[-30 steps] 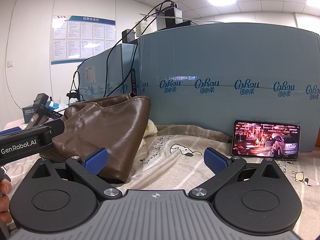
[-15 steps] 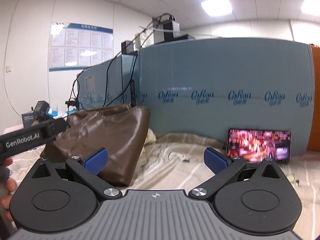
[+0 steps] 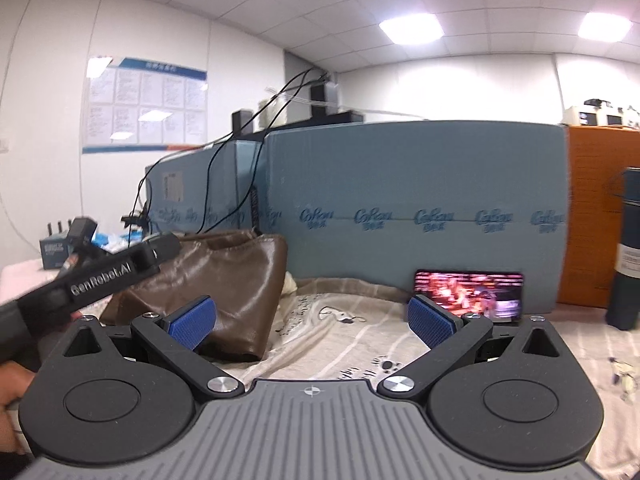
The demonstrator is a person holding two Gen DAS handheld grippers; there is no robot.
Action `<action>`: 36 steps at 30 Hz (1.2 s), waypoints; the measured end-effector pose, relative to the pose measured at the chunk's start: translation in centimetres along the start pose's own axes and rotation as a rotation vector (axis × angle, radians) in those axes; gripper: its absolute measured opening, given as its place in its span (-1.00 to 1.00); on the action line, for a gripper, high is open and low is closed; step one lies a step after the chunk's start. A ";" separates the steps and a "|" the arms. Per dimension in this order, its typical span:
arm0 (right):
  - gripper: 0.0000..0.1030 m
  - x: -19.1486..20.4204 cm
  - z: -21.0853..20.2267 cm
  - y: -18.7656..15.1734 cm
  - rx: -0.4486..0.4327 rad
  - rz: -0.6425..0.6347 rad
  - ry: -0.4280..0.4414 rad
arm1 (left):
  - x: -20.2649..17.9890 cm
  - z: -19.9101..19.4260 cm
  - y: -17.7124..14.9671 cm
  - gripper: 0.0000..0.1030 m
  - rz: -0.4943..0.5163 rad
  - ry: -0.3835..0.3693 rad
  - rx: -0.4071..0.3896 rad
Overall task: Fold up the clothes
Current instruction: 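Turn both tools toward the pink sweater and approach it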
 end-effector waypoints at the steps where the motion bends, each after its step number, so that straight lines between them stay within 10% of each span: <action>1: 1.00 -0.4 -0.7 0.0 -0.006 0.013 -0.013 | -0.1 0.0 0.0 1.00 -0.007 -0.028 0.005; 36: 1.00 -20.2 -20.5 -4.5 -0.154 0.222 -0.664 | -25.7 -3.3 -5.6 1.00 0.333 -0.697 0.172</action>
Point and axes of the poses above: each gripper's, at about its wrist camera, not at the fingertips, and z roughly the way its jaws point, x to its left, y to its top, the point moved 1 cm from there along z, roughly the way its jaws point, and after that the axes turned 2 degrees about -y, right-handed, at the moved point
